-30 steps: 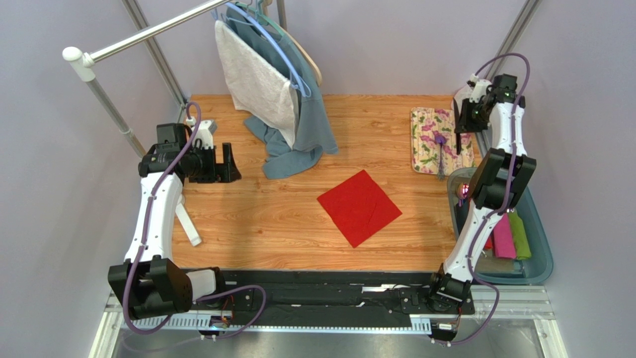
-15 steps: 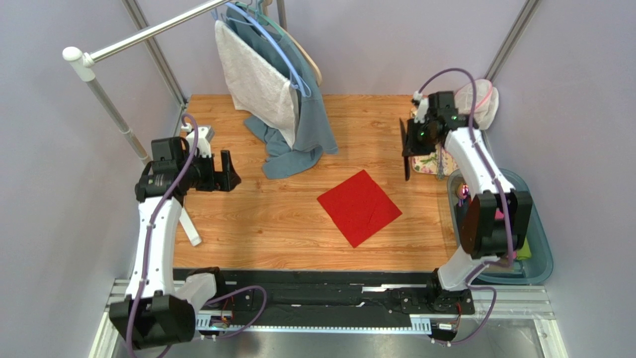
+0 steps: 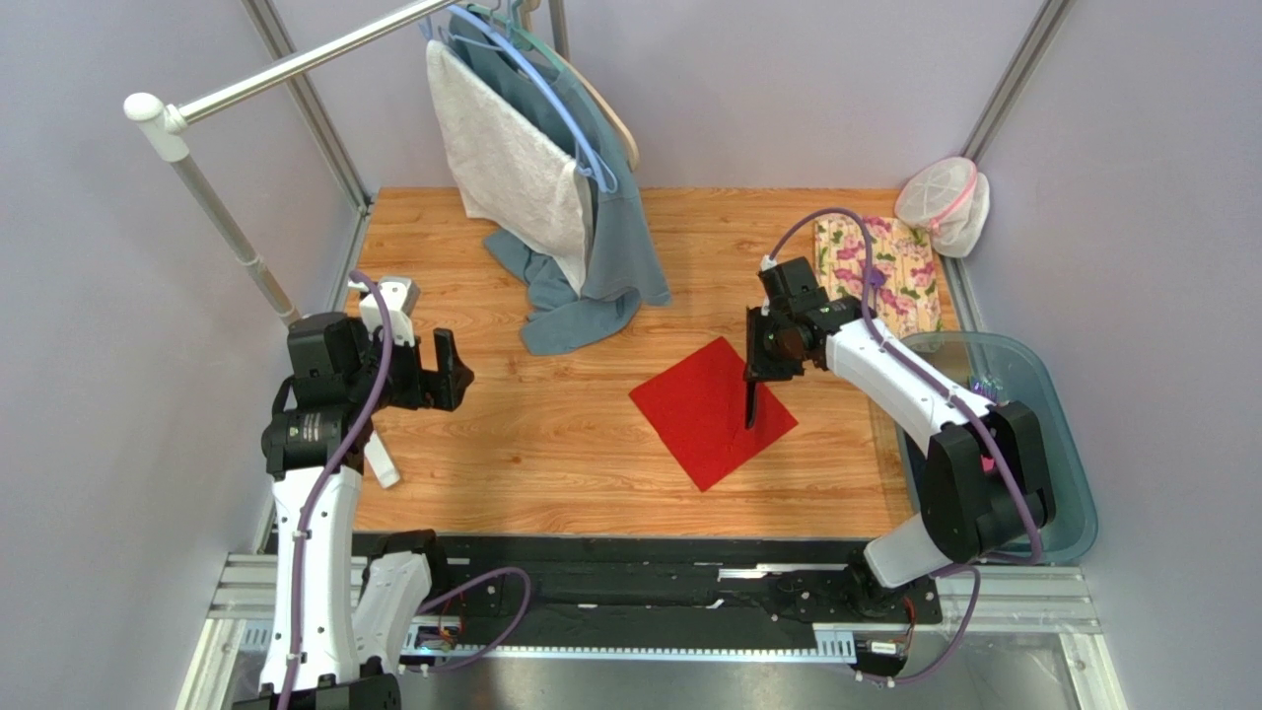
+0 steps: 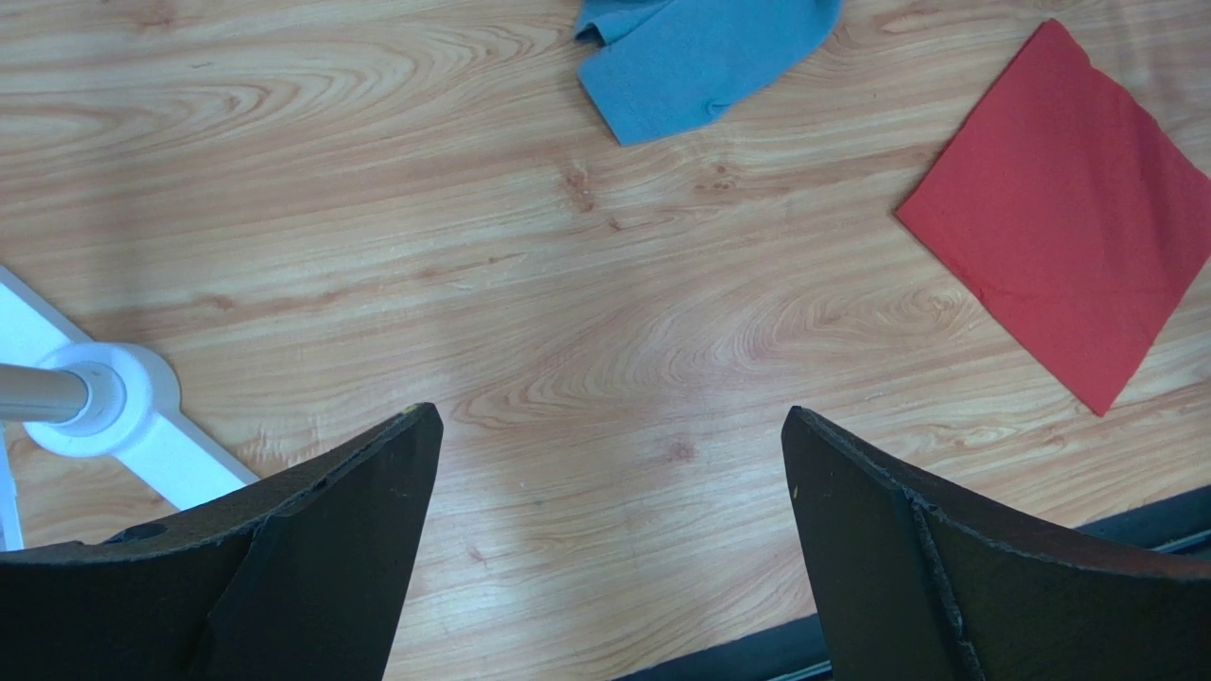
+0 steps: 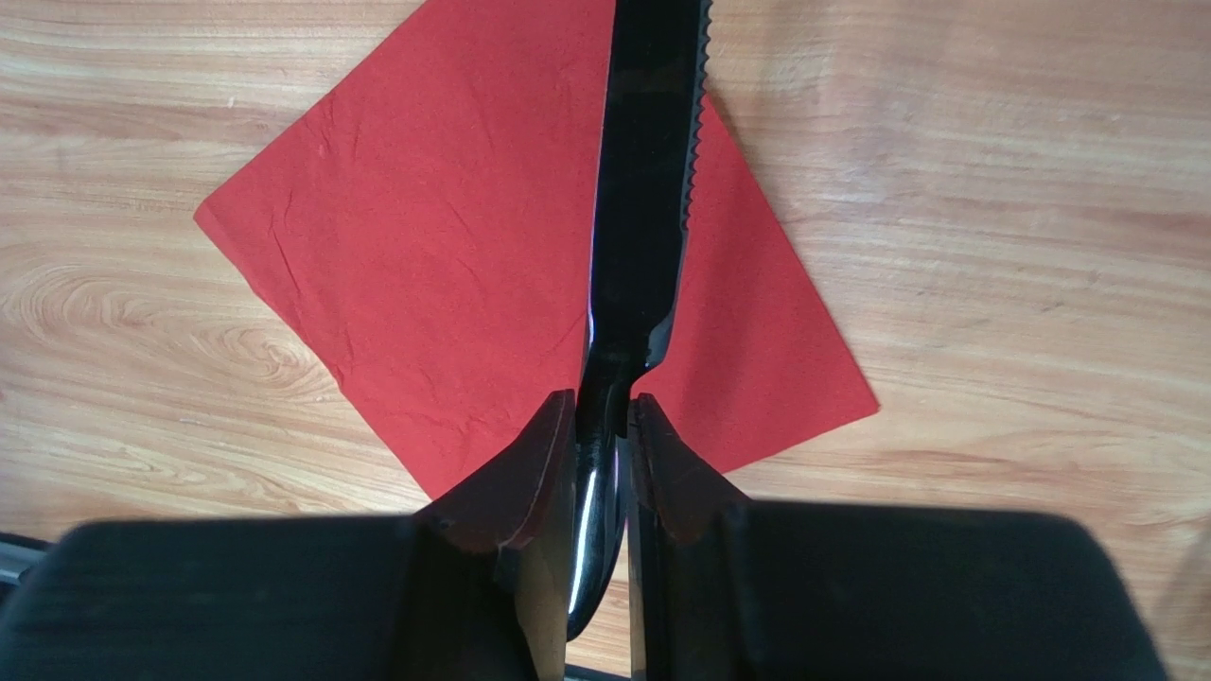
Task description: Place the utensils on the paper napkin and roll it up
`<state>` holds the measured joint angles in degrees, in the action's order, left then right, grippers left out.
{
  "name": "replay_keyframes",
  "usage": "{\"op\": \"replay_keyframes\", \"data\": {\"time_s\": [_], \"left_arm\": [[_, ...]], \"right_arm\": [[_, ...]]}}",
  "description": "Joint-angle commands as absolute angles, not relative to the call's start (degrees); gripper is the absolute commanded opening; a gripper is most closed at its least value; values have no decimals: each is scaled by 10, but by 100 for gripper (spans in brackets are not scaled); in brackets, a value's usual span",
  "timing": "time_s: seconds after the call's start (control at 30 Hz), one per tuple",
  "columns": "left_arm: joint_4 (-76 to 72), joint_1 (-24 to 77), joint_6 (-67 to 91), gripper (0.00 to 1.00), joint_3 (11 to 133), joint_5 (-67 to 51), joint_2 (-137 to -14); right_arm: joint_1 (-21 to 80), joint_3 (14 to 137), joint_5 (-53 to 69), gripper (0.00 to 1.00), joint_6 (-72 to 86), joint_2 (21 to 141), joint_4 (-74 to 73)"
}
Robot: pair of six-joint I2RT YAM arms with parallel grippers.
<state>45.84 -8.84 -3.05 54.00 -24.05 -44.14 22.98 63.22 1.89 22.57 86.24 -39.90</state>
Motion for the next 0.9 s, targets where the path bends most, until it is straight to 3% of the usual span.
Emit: {"op": "replay_keyframes", "data": {"time_s": [0.0,0.37,0.87], "left_arm": [[452,-93,-36,99,539,-236,-449],[420,-93,-5,99,533,-244,-456],[420,-93,6,99,525,-239,-437]], "right_arm": [[271,640,-41,0,293,863,-330],[298,662,-38,0,283,954,-315],[301,657,-68,0,273,985,-316]]}}
